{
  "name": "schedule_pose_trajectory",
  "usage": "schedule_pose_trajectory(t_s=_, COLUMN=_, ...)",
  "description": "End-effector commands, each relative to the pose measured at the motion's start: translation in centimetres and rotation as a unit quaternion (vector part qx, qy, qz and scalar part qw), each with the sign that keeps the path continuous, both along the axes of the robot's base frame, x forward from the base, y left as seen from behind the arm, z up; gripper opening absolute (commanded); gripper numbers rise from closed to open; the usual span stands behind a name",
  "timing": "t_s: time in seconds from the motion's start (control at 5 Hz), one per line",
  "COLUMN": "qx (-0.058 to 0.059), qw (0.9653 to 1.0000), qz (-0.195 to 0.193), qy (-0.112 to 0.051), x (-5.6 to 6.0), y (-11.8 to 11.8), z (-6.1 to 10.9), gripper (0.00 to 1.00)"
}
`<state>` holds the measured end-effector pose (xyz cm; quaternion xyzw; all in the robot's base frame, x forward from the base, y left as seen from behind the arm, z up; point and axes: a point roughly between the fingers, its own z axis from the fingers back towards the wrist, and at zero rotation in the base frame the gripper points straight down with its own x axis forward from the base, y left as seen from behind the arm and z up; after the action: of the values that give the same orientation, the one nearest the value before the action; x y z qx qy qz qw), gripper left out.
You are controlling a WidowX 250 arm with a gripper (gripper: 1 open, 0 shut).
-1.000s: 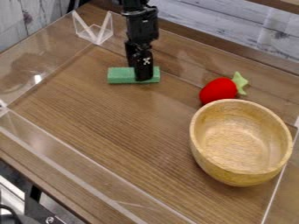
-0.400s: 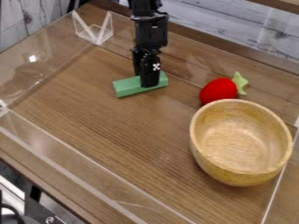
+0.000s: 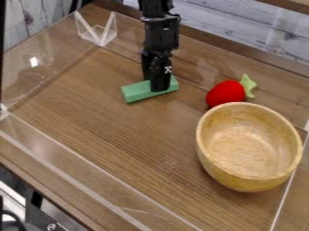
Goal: Put the green object in the brown bowl
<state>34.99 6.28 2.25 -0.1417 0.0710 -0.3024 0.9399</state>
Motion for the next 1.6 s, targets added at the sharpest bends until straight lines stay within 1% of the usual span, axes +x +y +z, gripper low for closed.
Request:
schedule_pose_trajectory(t_s=0.0, qx=0.004, qw=0.9999, qz=-0.004, qy=-0.014, x=-0.1, y=0.0, z=0.2, gripper=0.0)
schedule_pose_trajectory(t_s=0.2, qx=0.004, qw=0.9998, qz=-0.013, qy=-0.012, x=-0.7, y=-0.2, z=0.2, gripper=0.0)
schedule_pose_trajectory(t_s=0.6, qx=0.003, qw=0.9997, qz=-0.026, qy=0.001, x=-0.5, y=-0.4, z=0.4, gripper=0.0)
schedule_pose_trajectory(t_s=1.0, qx=0.002, qw=0.9999, qz=-0.01, qy=0.012, x=-1.6, y=0.3, z=0.7, gripper=0.0)
schedule_pose_trajectory(t_s=1.4, qx=0.002, qw=0.9996, qz=-0.025, qy=0.017, x=-1.5, y=0.9, z=2.3, gripper=0.0)
